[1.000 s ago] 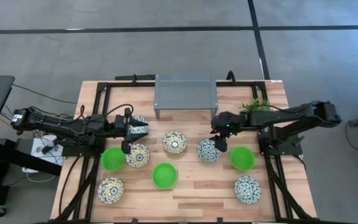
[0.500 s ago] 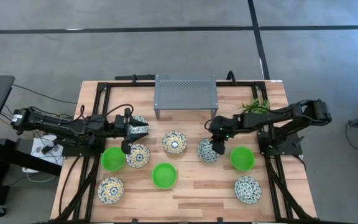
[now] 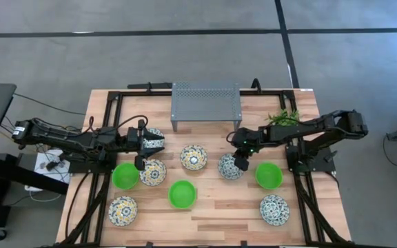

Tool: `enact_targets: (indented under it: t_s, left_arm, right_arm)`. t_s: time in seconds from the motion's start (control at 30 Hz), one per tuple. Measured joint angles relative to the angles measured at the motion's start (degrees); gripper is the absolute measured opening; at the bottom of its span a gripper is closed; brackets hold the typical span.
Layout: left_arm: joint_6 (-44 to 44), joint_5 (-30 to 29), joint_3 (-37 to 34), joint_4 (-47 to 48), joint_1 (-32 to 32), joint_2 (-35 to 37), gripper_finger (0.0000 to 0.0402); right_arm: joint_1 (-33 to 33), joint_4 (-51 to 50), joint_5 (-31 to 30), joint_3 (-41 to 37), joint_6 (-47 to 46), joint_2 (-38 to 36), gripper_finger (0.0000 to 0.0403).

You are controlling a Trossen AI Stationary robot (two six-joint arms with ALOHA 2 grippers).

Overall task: Pick & Place Mini bowls
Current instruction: Put the middle green patterned bowl on the shelf

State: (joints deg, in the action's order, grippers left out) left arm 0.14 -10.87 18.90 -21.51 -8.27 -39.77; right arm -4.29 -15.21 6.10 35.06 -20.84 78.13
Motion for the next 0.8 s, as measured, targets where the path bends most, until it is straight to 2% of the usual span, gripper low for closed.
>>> enact_targets:
  t_s: [0.1, 0.27, 0.4, 0.57, 0.8]
  left_arm:
    - [0.0, 0.0, 0.0, 0.0, 0.0, 0.0, 0.0191]
    - [0.0, 0.0, 0.0, 0.0, 0.0, 0.0, 0.0191]
    - [0.0, 0.0, 0.0, 0.0, 0.0, 0.0, 0.0191]
    - [0.0, 0.0, 0.0, 0.0, 0.0, 0.0, 0.0191]
    - [0.0, 0.0, 0.0, 0.0, 0.0, 0.0, 0.0191]
  right_arm:
    - [0.0, -0.2, -0.2, 1.8, 0.0, -0.7, 0.0008]
    - [-0.1, -2.0, -0.4, 7.4, 0.5, -3.9, 0.0015]
    - [-1.5, -7.8, -5.7, 14.0, 1.5, -7.1, 0.0006]
    - [-6.0, -13.9, -15.4, 21.9, 5.3, -10.0, 0.0011]
    - [-17.2, -14.8, -16.6, 27.7, 7.7, -10.2, 0.0005]
